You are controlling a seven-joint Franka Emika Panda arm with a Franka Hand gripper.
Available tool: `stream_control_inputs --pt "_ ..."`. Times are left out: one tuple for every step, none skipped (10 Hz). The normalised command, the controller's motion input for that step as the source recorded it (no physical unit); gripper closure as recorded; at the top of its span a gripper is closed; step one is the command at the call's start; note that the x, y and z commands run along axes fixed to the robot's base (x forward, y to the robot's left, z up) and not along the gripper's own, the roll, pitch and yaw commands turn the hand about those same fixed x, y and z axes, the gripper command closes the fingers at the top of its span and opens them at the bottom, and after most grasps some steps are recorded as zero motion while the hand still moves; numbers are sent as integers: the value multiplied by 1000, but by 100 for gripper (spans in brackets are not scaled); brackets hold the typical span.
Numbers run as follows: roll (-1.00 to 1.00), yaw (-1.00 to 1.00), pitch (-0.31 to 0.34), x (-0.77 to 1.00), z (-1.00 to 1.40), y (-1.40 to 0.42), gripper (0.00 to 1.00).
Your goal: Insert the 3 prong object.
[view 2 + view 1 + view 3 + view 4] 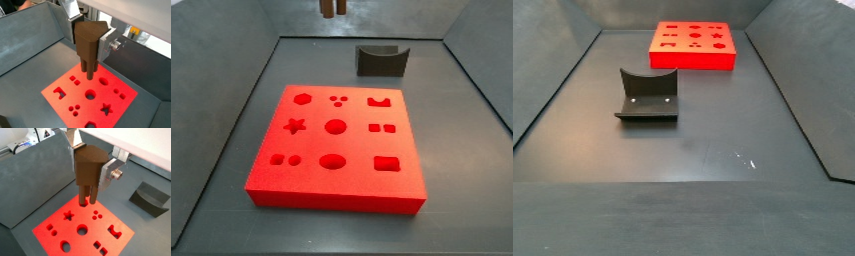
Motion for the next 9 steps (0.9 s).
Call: stream_control_inputs --pt "-3 -3 0 0 -11 0 100" --pt "0 -189 164 351 -203 63 100" --pt "49 -411 289 449 -246 171 100" --pt "51 -360 304 494 -163 277 100" --pt "-1 -274 194 586 0 443 100" --pt "187 0 109 83 140 243 100" --pt "284 251 33 0 180 0 100" --pt "367 560 -27 -11 0 -66 100" --pt "360 671 -30 49 -43 -34 100"
